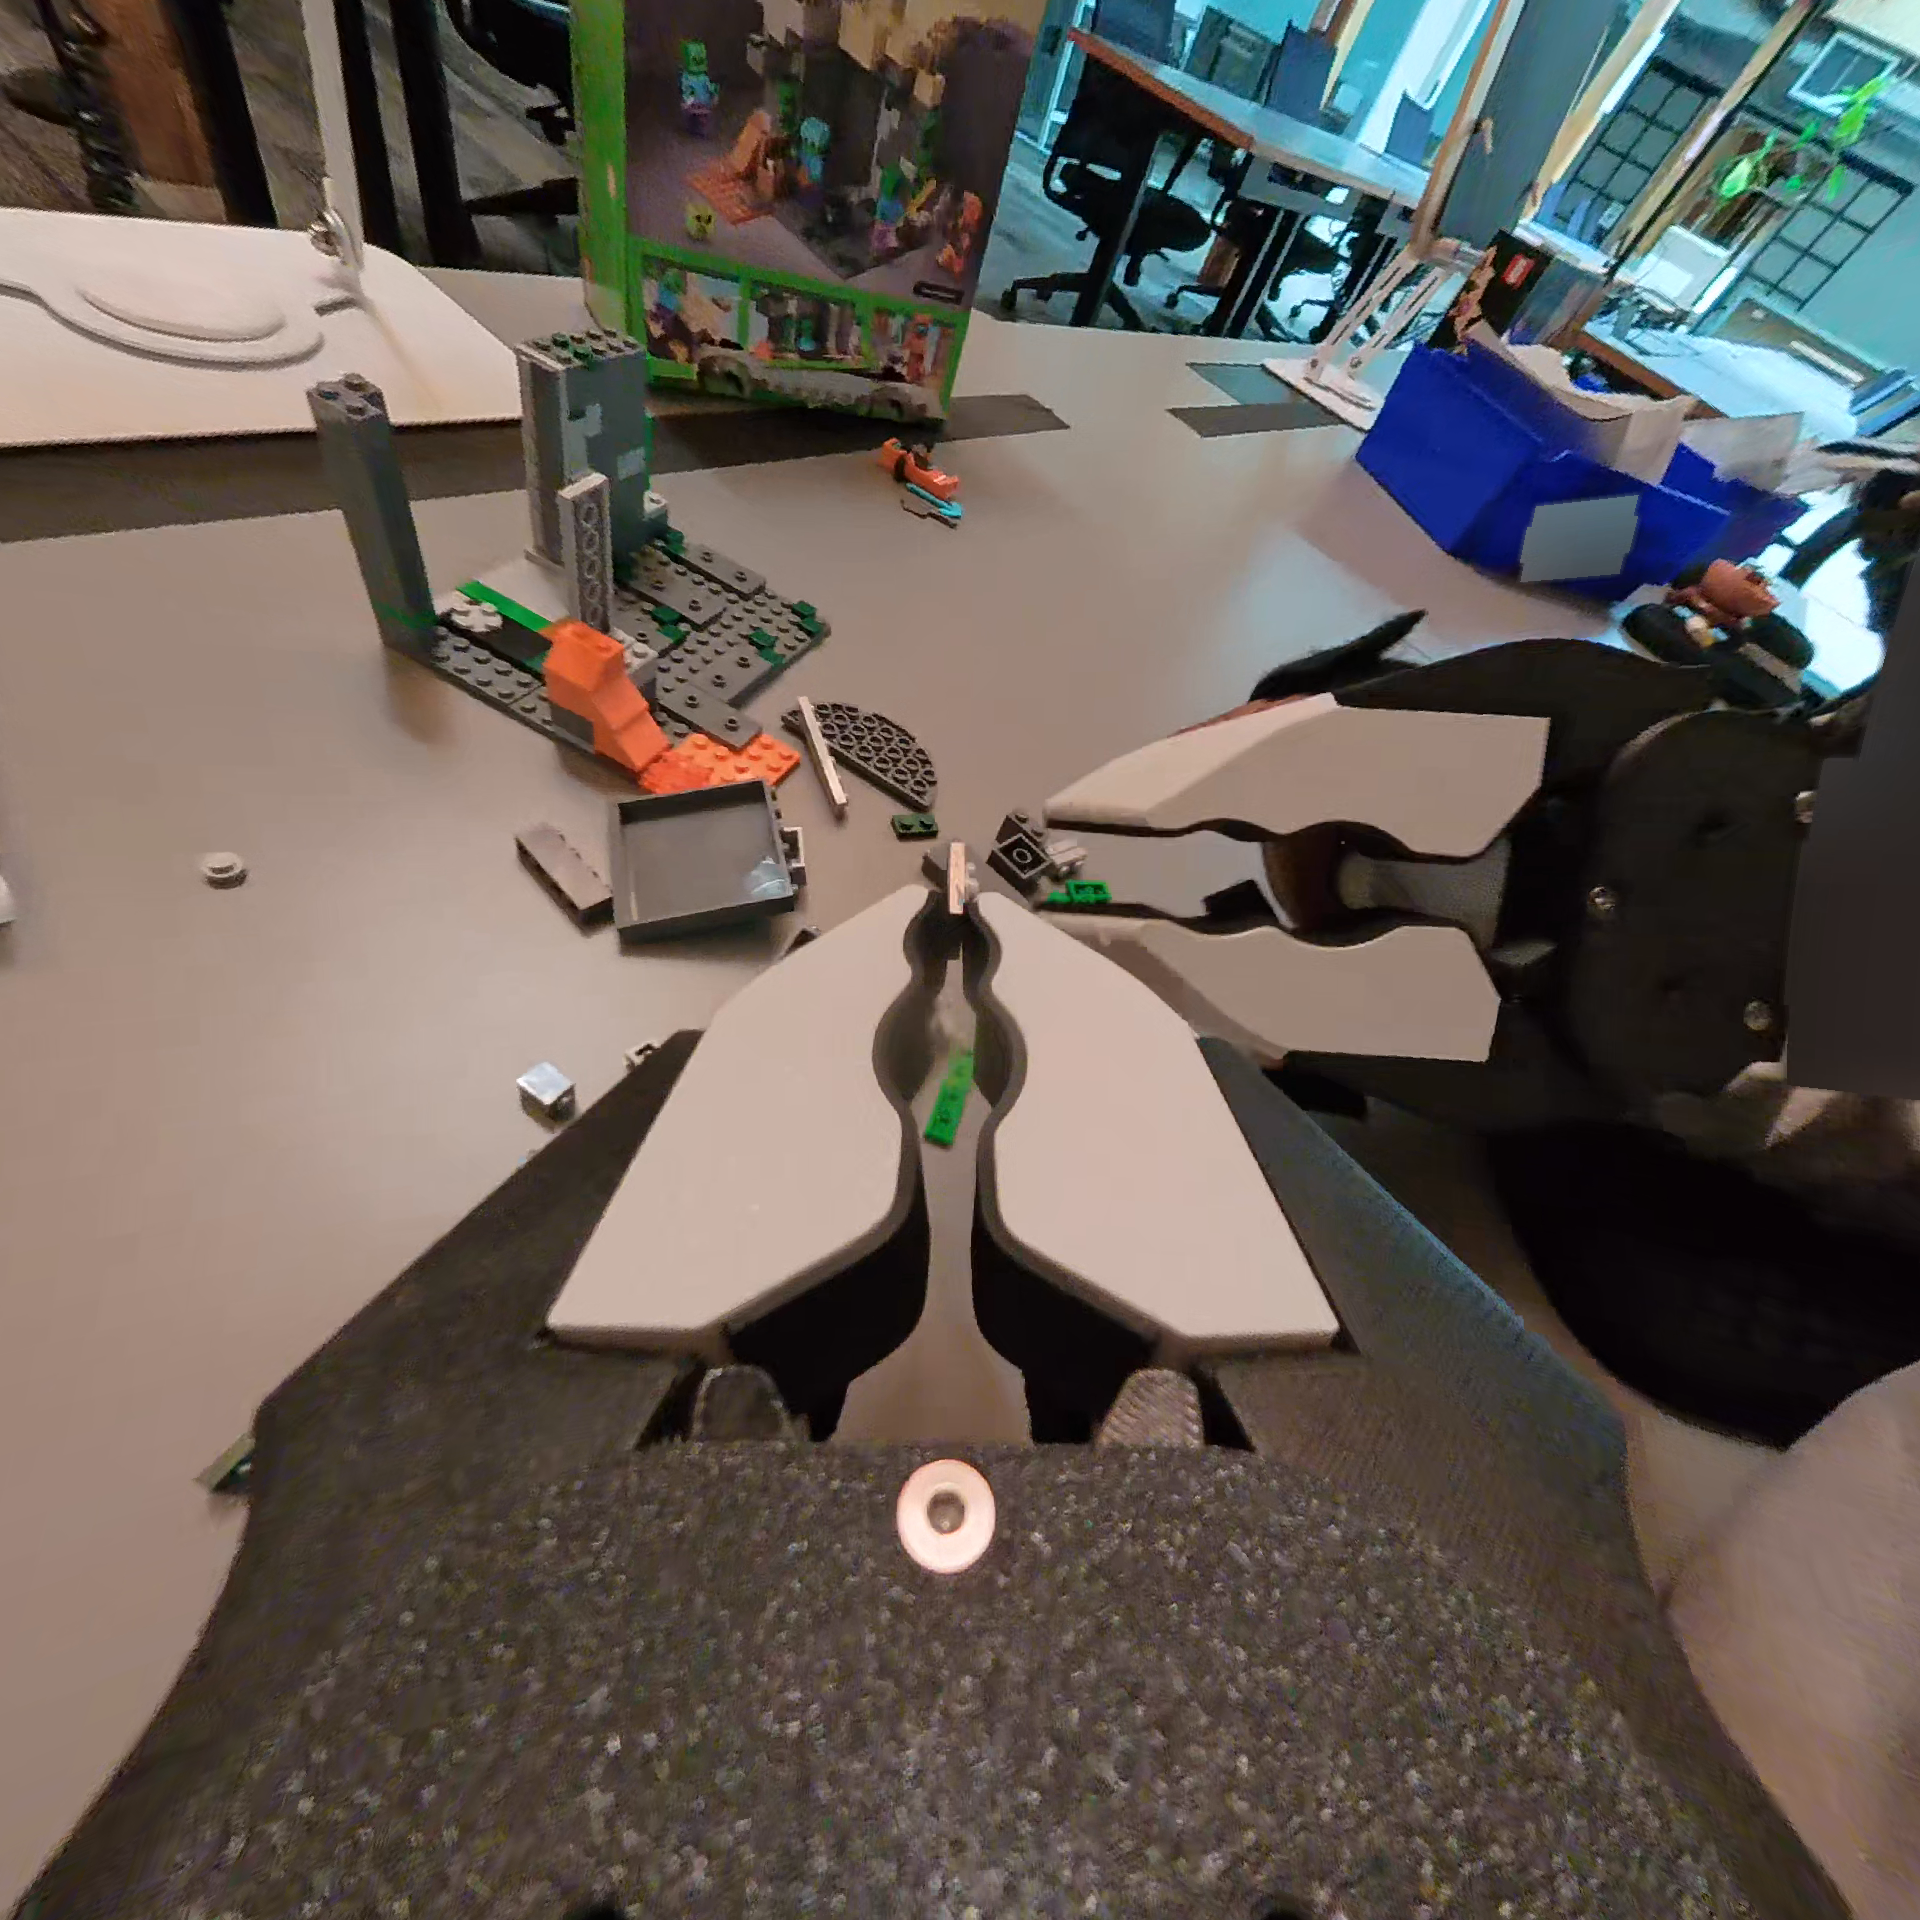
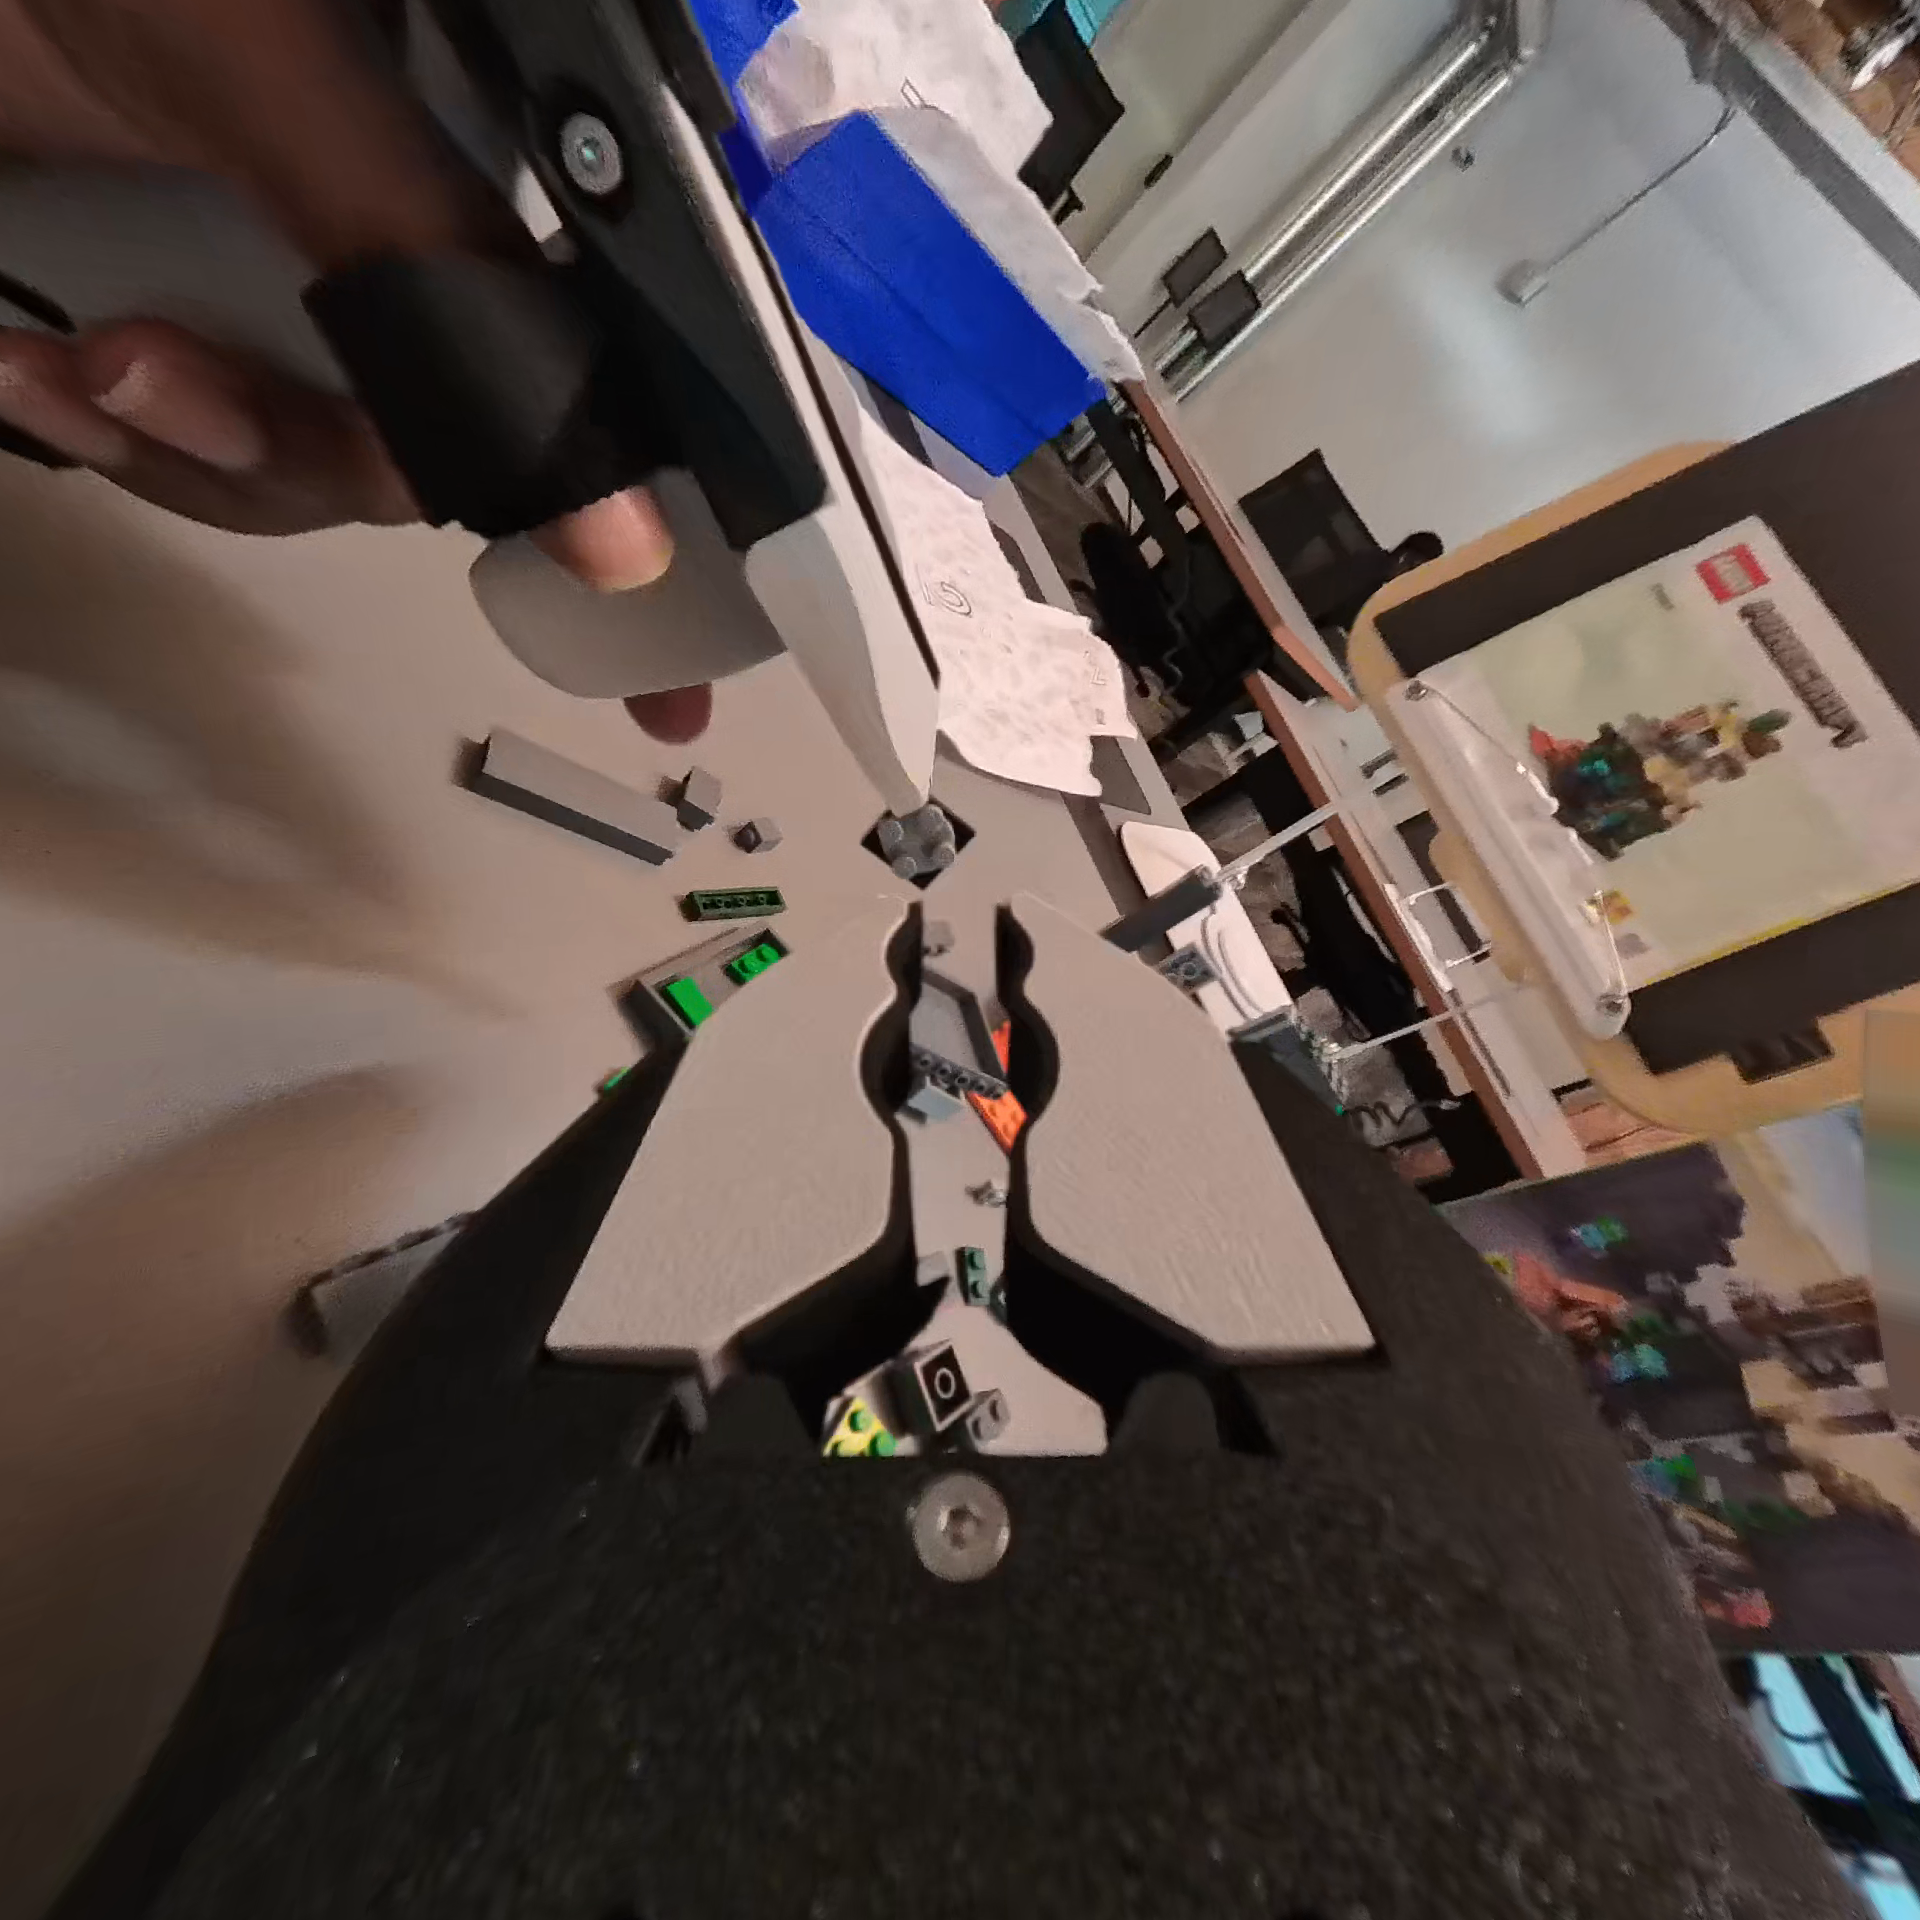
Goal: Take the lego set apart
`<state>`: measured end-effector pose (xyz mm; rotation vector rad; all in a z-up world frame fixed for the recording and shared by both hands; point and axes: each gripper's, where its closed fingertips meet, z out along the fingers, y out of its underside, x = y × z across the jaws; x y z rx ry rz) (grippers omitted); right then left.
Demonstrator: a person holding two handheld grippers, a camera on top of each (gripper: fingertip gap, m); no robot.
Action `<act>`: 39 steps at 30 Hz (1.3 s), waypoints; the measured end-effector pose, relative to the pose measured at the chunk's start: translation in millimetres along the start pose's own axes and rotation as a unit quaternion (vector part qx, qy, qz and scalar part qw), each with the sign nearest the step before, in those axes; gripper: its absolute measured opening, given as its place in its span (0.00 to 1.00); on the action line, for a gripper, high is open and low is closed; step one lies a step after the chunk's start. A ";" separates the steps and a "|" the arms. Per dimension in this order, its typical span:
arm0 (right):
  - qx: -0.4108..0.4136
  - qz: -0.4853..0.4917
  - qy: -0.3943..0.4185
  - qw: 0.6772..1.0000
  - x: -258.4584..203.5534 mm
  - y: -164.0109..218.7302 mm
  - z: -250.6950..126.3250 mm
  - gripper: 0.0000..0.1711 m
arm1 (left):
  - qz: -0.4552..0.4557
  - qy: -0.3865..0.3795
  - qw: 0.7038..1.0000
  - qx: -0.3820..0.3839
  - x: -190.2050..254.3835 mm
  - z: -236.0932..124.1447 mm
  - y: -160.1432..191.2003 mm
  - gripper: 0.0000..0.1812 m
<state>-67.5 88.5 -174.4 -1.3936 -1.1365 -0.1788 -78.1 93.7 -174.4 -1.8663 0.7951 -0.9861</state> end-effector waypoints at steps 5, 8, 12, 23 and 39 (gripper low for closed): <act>-0.002 0.013 -0.007 1.000 -6.0 -1.7 0.7 0.12 | -0.001 0.012 1.000 0.000 6.3 2.9 1.1 0.01; -0.003 0.030 -0.012 0.999 -2.3 -1.3 3.7 0.10 | 0.001 0.016 1.000 0.003 9.6 3.0 0.5 0.01; 0.000 0.055 -0.022 0.998 -3.9 -2.6 3.5 0.08 | 0.010 0.012 1.000 0.004 10.3 3.4 1.0 0.01; 0.018 0.084 -0.027 0.996 -3.0 -6.0 2.7 0.07 | -0.020 0.044 0.999 0.013 15.4 0.8 -1.4 0.02; 0.027 0.080 -0.022 0.996 -0.2 -7.5 2.6 0.07 | -0.049 0.068 0.996 0.036 14.5 -6.2 -10.6 0.02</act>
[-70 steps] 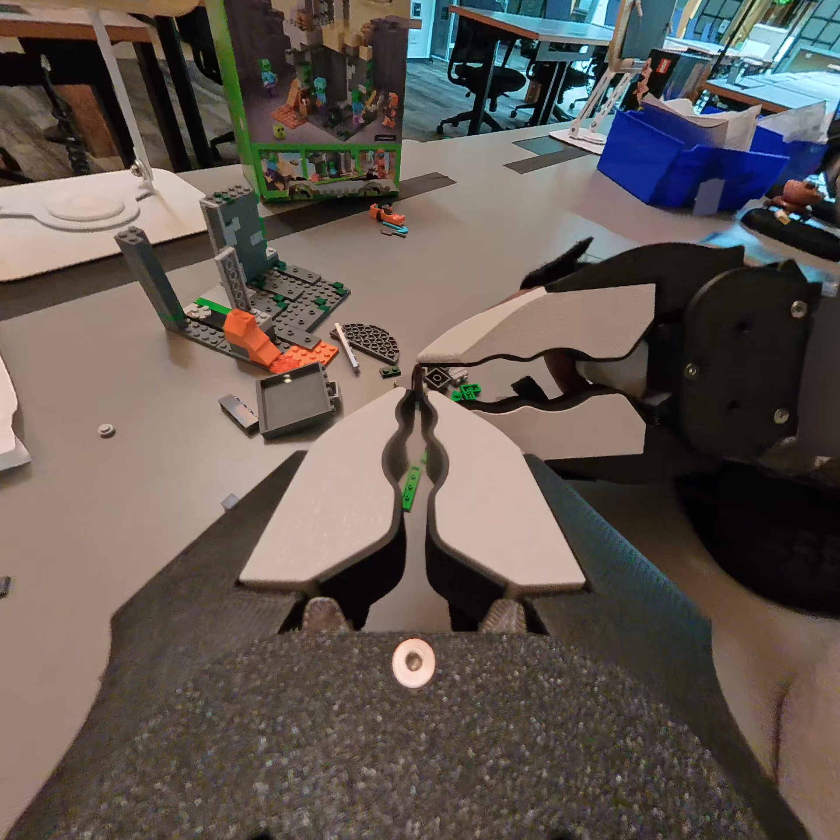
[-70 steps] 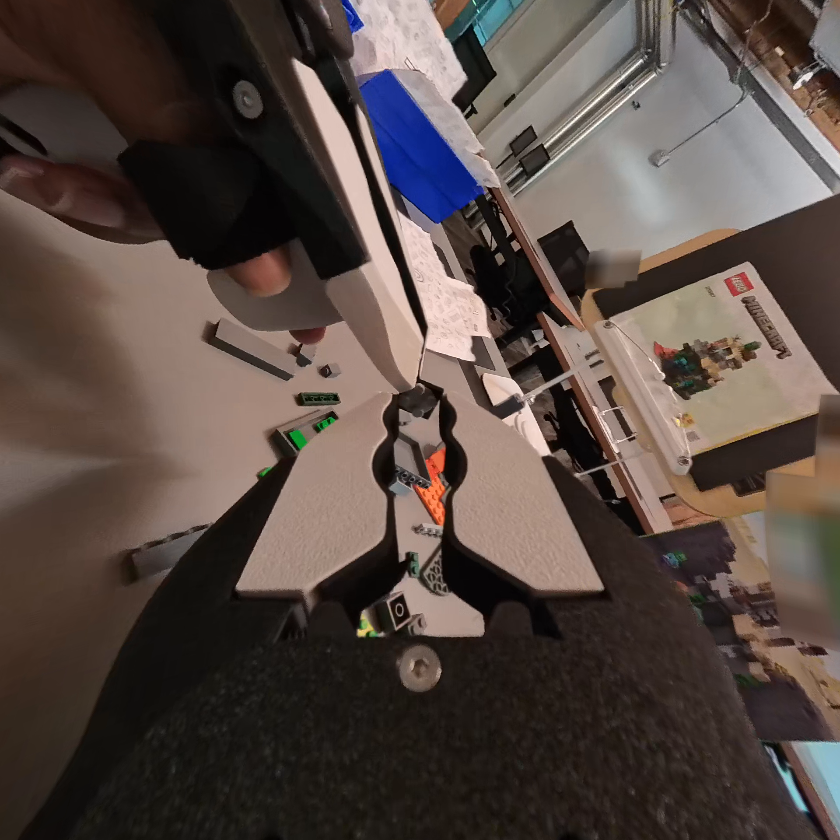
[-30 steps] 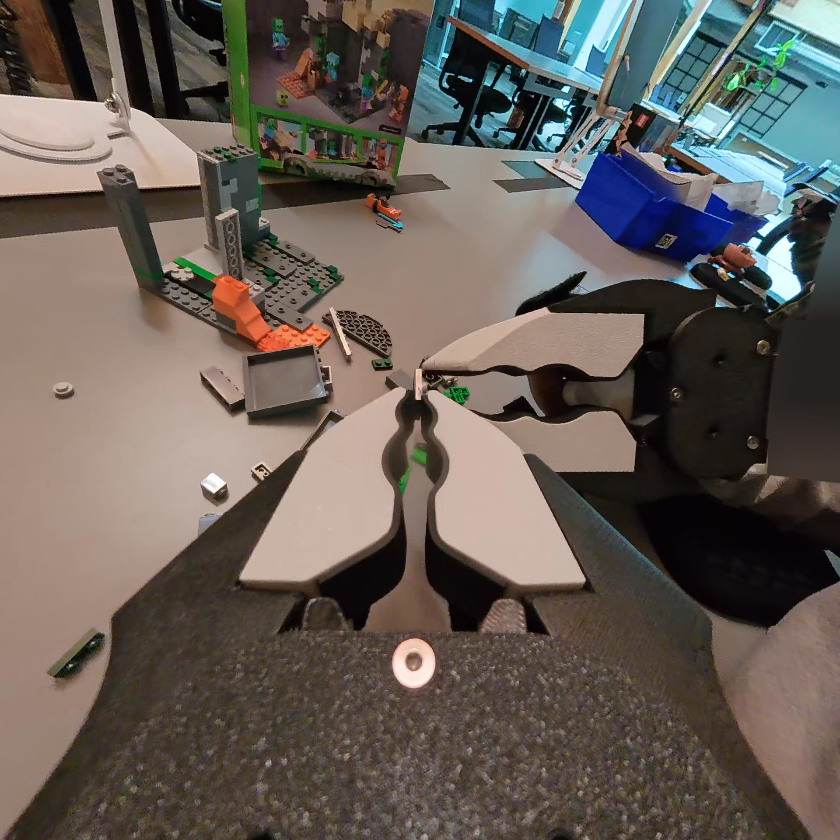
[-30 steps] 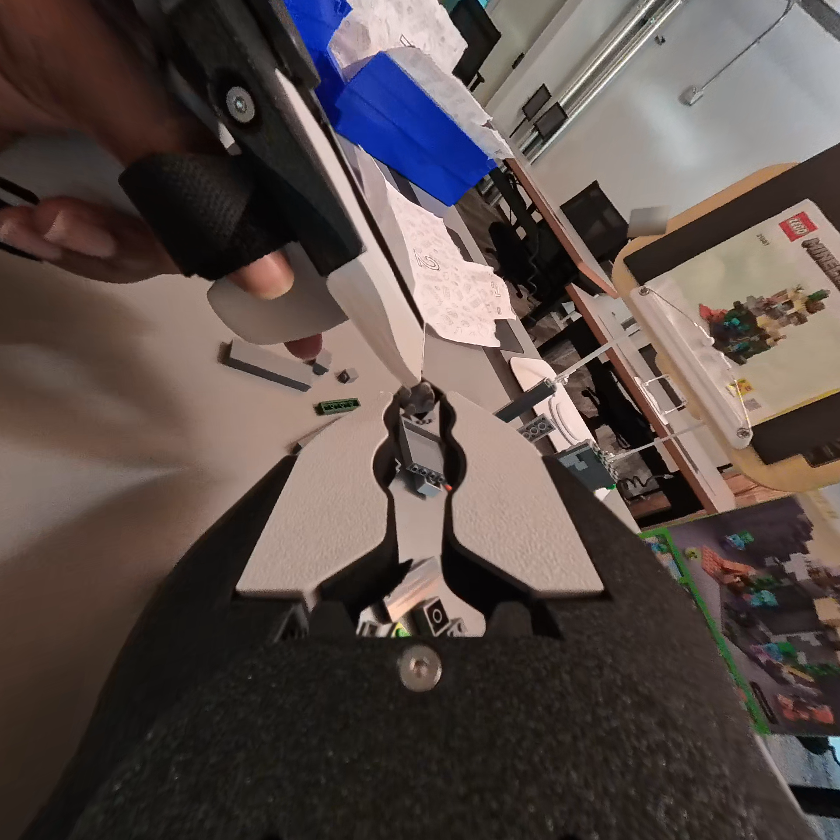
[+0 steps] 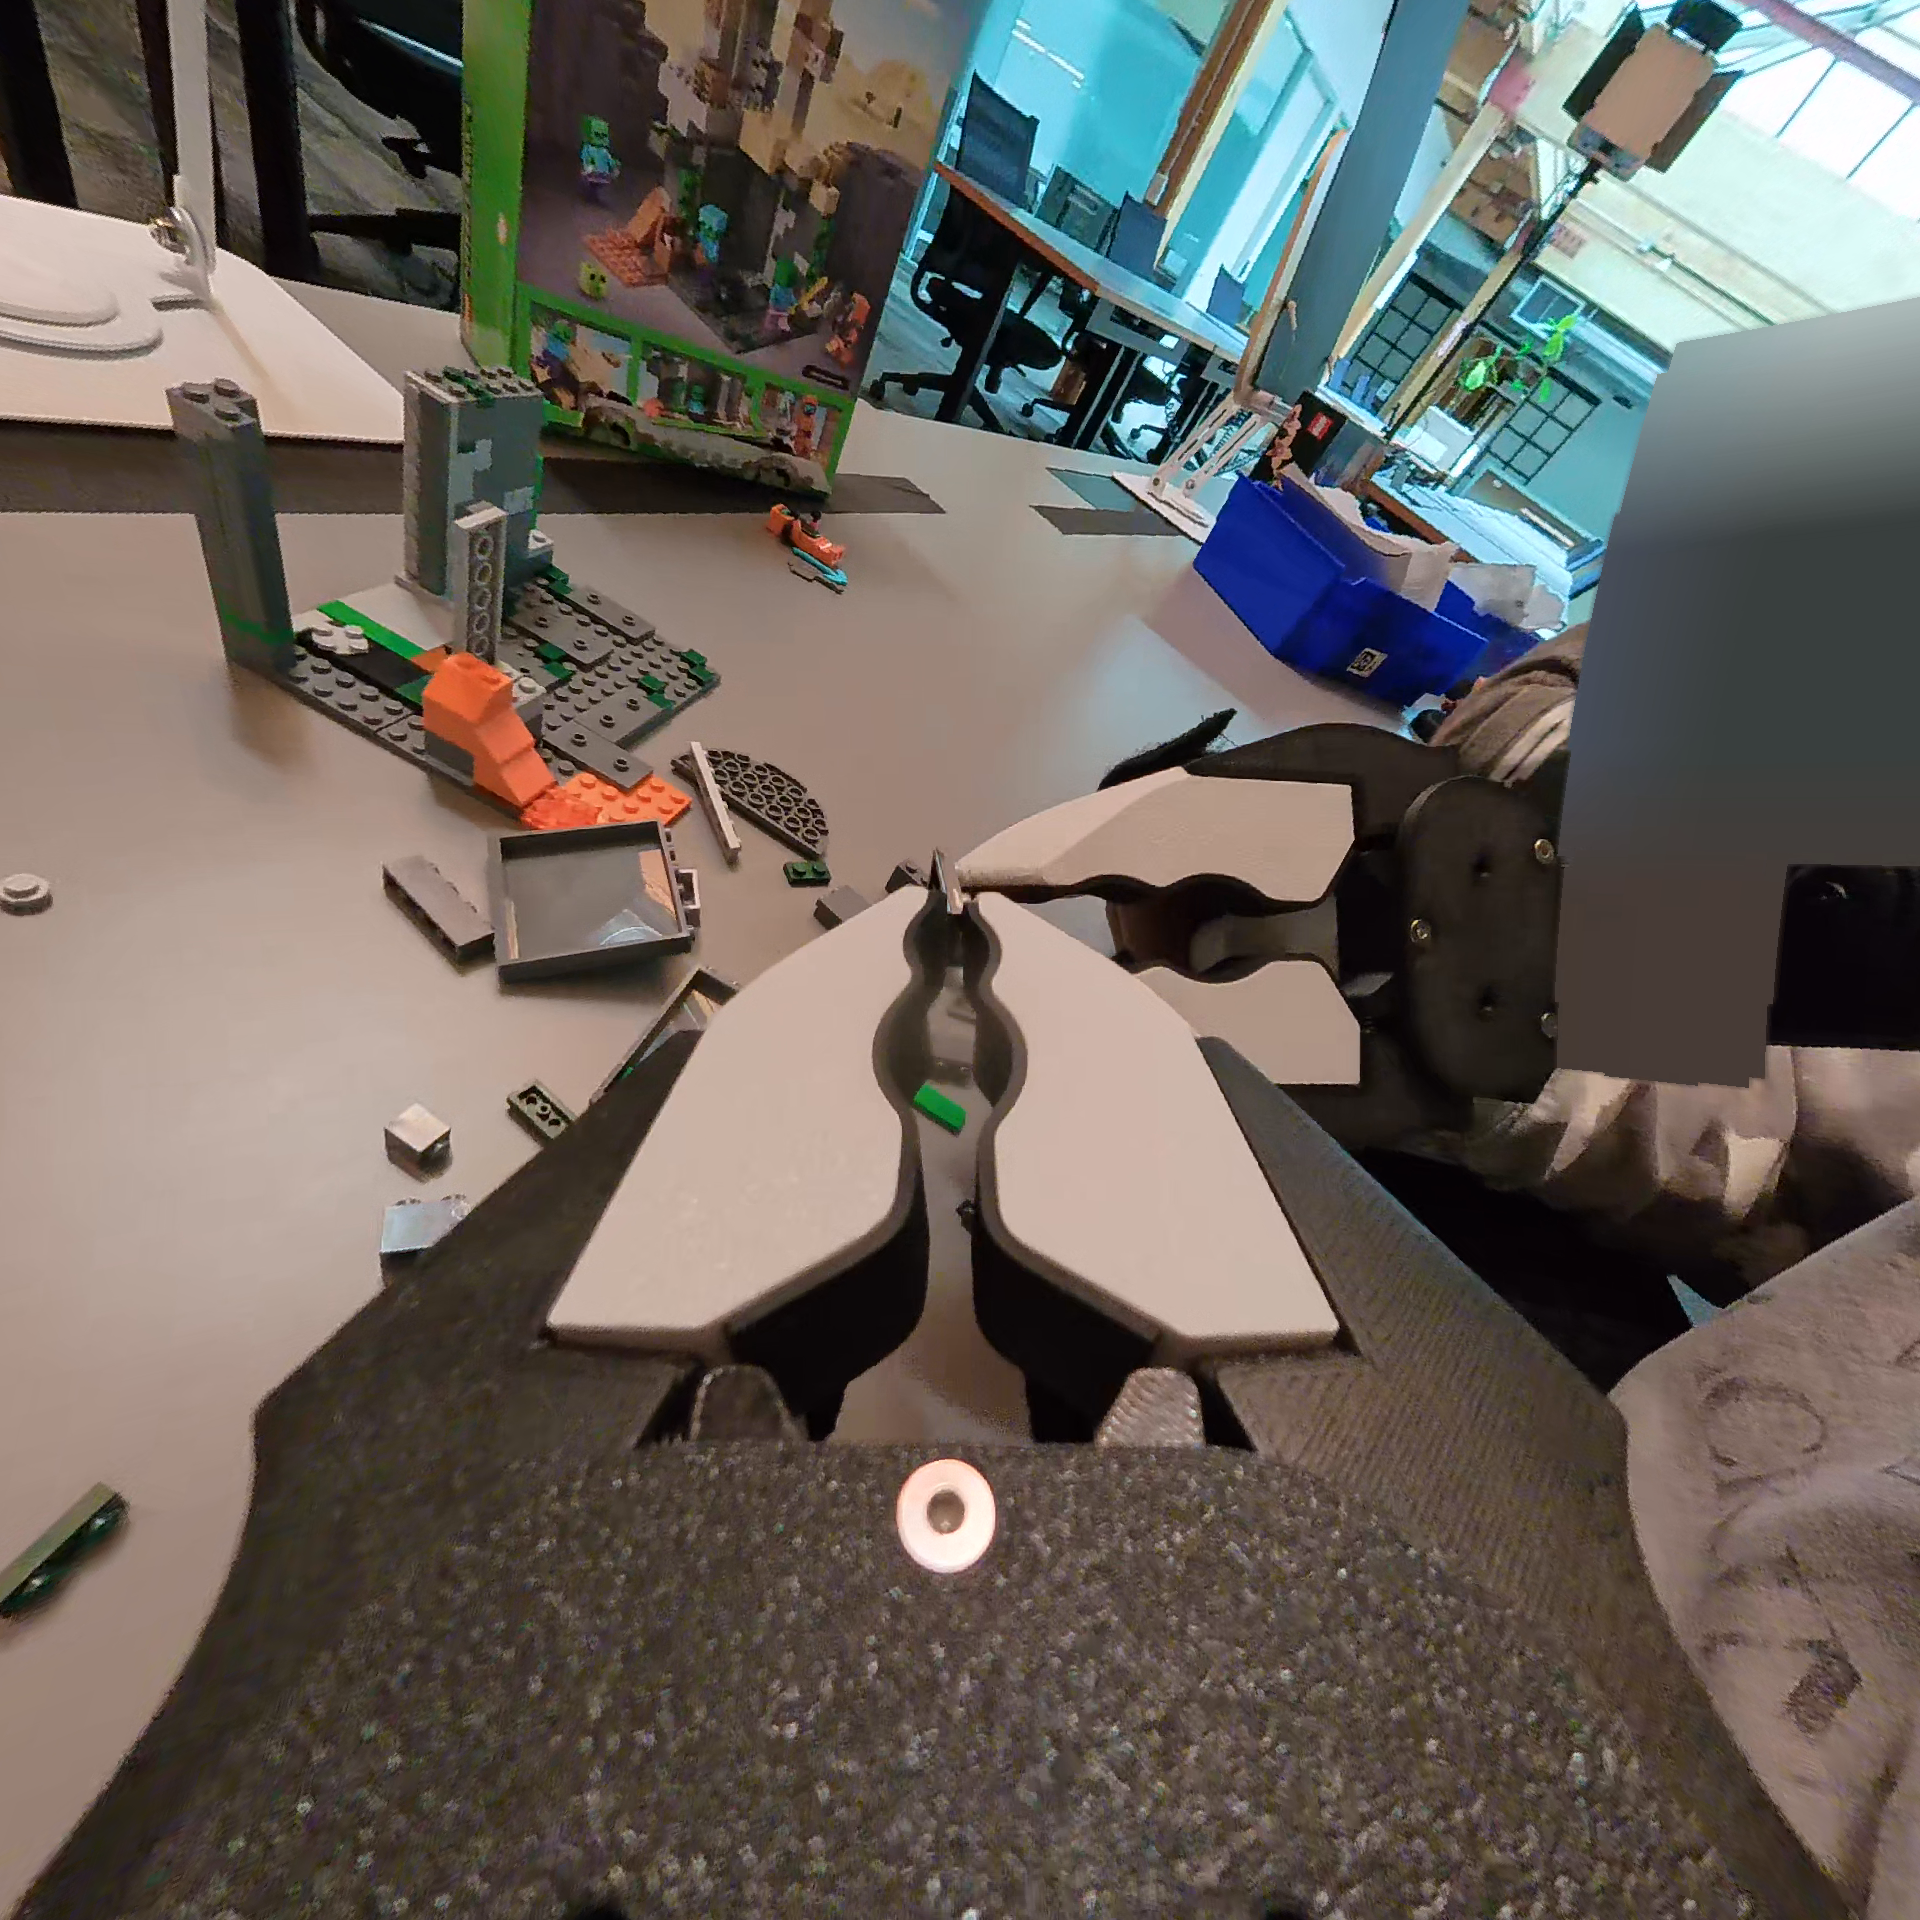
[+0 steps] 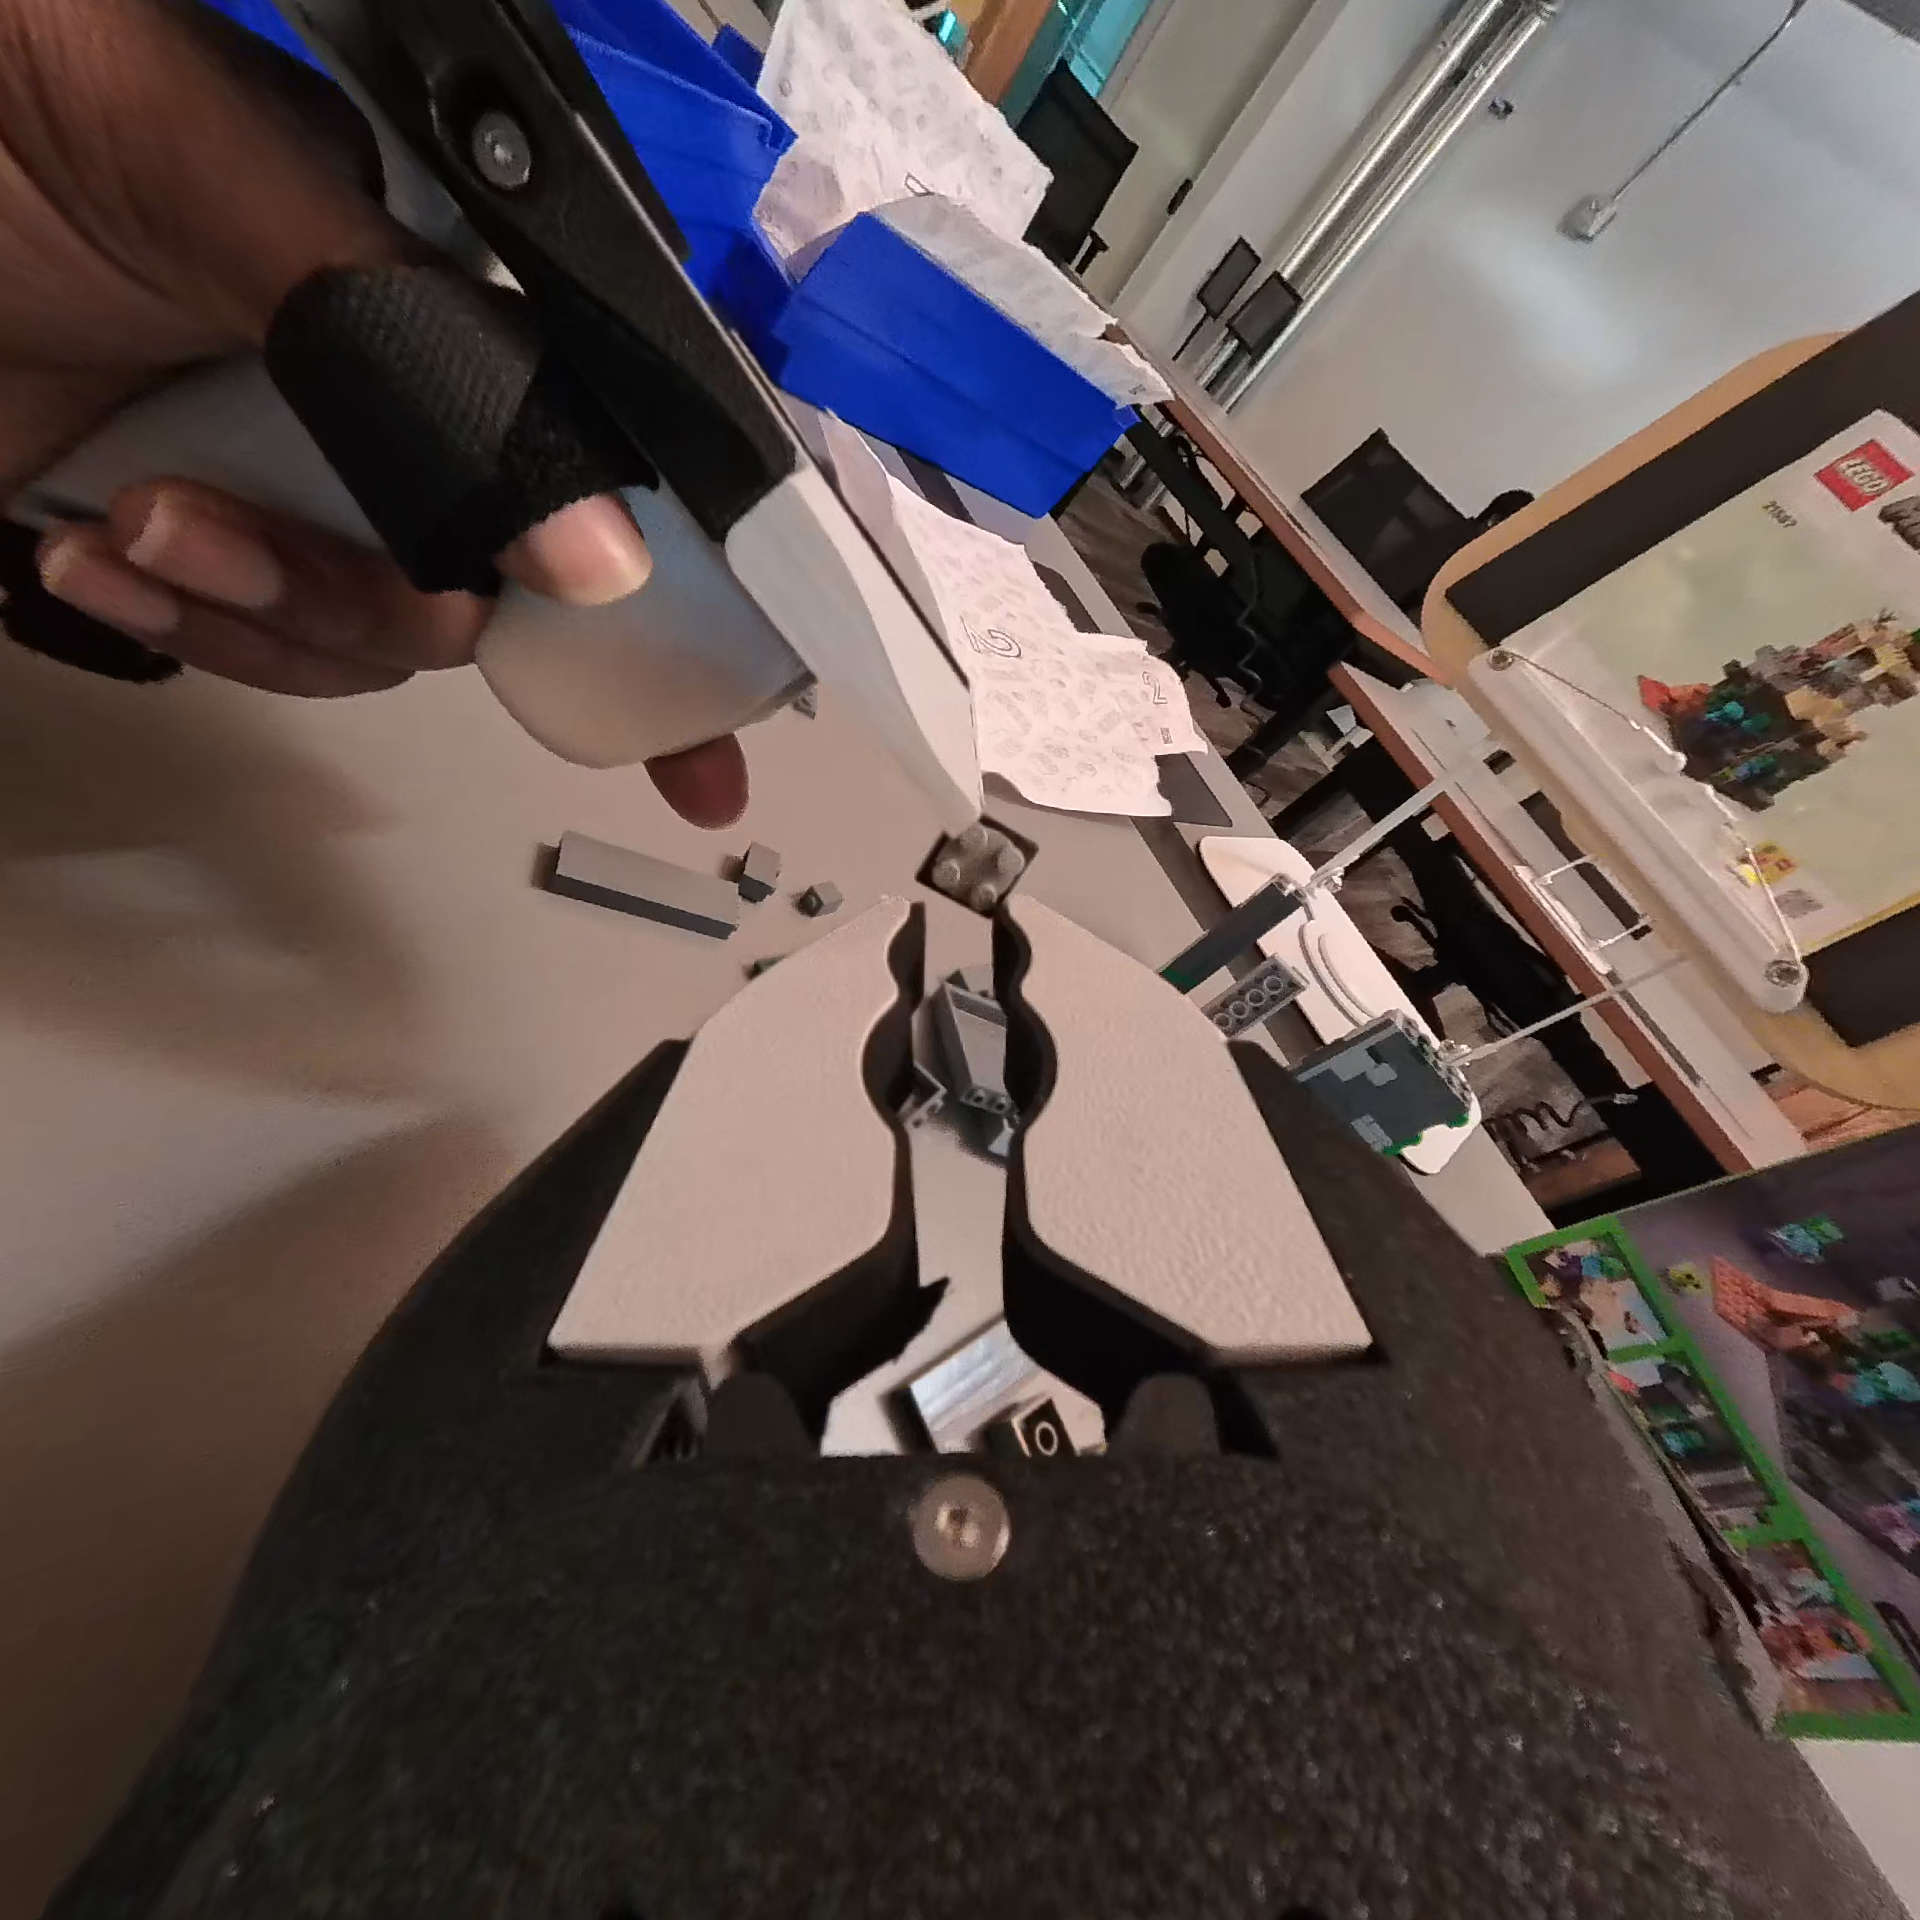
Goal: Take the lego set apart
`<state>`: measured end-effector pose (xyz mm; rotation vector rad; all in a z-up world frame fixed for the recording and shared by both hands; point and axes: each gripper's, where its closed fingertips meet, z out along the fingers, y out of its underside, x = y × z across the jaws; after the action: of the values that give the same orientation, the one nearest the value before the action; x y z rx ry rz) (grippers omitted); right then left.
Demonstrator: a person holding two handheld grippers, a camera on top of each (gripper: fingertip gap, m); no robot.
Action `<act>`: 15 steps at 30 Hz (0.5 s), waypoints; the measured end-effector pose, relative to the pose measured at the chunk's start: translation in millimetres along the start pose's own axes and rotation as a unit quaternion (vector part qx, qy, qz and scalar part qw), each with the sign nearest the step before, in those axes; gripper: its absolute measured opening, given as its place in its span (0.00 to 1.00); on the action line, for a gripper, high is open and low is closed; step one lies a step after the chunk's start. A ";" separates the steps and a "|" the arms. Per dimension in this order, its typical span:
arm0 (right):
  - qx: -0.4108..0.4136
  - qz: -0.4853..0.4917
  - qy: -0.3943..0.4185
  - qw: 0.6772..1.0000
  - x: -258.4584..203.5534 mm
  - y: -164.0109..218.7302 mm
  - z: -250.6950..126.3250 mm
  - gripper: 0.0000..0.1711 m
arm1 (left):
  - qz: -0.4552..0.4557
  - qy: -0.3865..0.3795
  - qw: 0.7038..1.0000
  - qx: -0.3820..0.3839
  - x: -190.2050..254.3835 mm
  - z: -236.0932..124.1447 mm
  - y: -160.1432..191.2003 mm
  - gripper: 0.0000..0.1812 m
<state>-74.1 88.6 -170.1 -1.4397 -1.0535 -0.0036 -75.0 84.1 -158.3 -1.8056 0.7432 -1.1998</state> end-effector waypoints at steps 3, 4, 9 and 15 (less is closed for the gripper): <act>0.003 0.007 0.000 1.000 0.2 -2.5 -0.6 0.08 | 0.001 0.000 1.000 0.000 0.1 0.3 0.4 0.02; 0.003 0.013 -0.003 1.000 -0.1 -2.9 -0.6 0.08 | 0.004 -0.001 1.000 0.001 0.2 0.3 0.0 0.02; 0.012 0.079 -0.028 0.996 -0.4 -4.3 -1.7 0.08 | 0.022 -0.002 1.000 0.005 2.6 0.5 -1.2 0.02; 0.027 0.157 -0.069 0.985 -2.2 -5.3 -3.6 0.08 | 0.039 0.004 0.999 0.005 7.2 1.1 -1.1 0.02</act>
<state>-76.4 83.4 -166.4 -1.5603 -0.9213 0.3533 -71.3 79.1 -154.5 -1.7485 0.8038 -1.1591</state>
